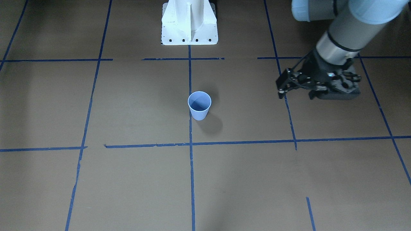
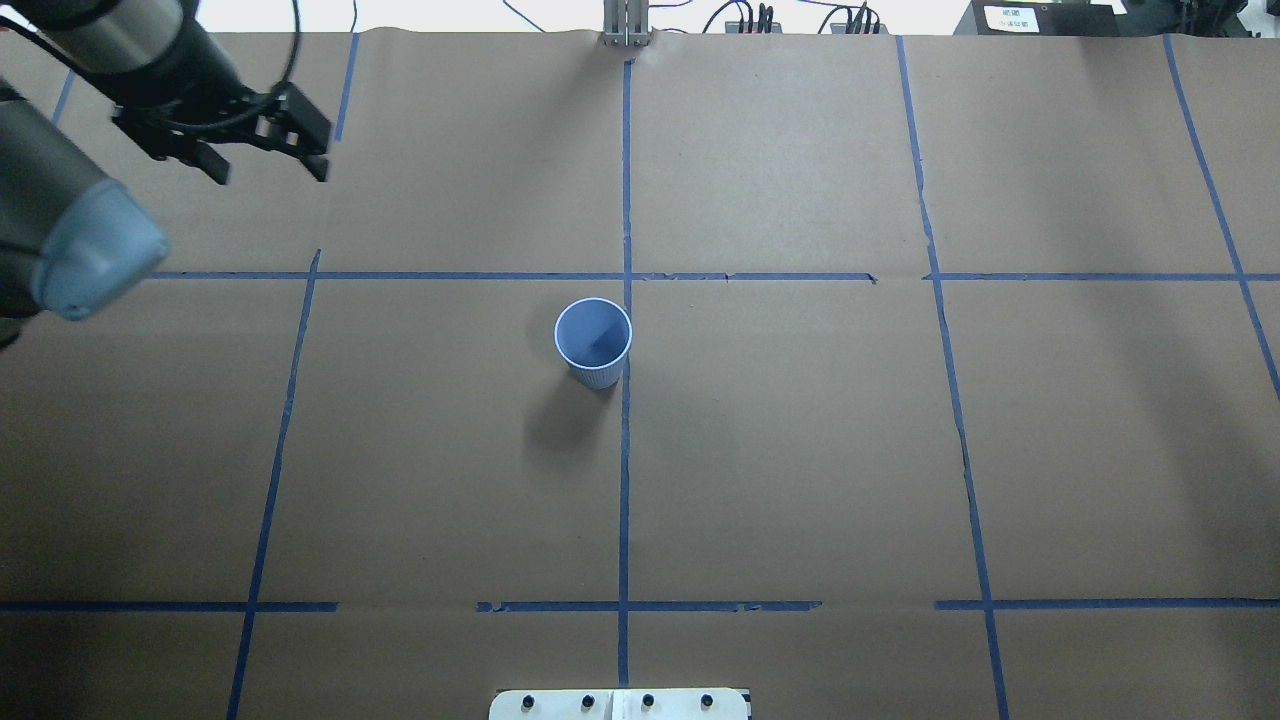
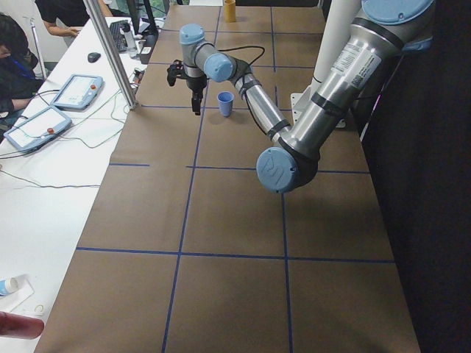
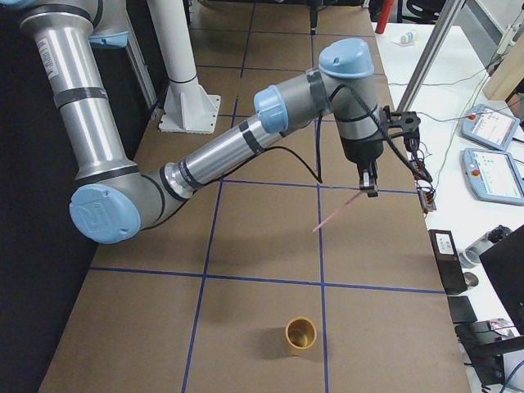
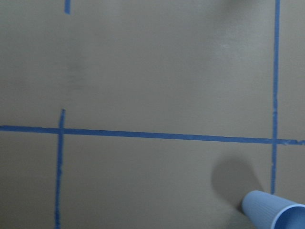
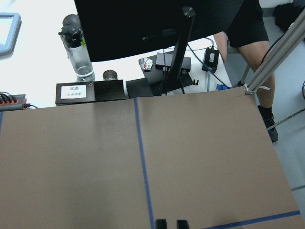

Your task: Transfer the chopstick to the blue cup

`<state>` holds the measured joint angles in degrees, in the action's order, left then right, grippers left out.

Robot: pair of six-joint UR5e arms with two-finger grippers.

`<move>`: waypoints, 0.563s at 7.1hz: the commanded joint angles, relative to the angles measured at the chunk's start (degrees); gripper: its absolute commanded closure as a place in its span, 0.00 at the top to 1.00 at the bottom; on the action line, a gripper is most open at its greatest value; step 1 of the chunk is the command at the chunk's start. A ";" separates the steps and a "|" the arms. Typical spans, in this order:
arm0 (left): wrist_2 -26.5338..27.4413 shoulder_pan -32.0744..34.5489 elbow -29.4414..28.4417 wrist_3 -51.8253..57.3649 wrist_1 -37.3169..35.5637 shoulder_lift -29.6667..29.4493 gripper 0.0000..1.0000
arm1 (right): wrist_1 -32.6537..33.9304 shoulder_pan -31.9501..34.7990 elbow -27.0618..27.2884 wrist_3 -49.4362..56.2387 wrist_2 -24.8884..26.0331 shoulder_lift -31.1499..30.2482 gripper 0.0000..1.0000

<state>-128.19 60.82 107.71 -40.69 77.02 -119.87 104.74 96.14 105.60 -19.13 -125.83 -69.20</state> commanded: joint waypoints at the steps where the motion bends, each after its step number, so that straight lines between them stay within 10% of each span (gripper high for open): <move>1: 0.13 7.43 0.14 15.92 -0.11 6.20 1.00 | 10.63 -8.04 1.53 -14.01 -3.78 9.84 0.00; 4: 0.22 13.52 -0.30 29.85 -0.02 12.18 1.00 | 10.40 -19.63 7.68 -33.61 -1.46 17.39 0.00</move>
<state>-128.00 72.07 107.48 -15.67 76.92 -110.00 115.07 81.57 111.81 -44.09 -129.13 -56.25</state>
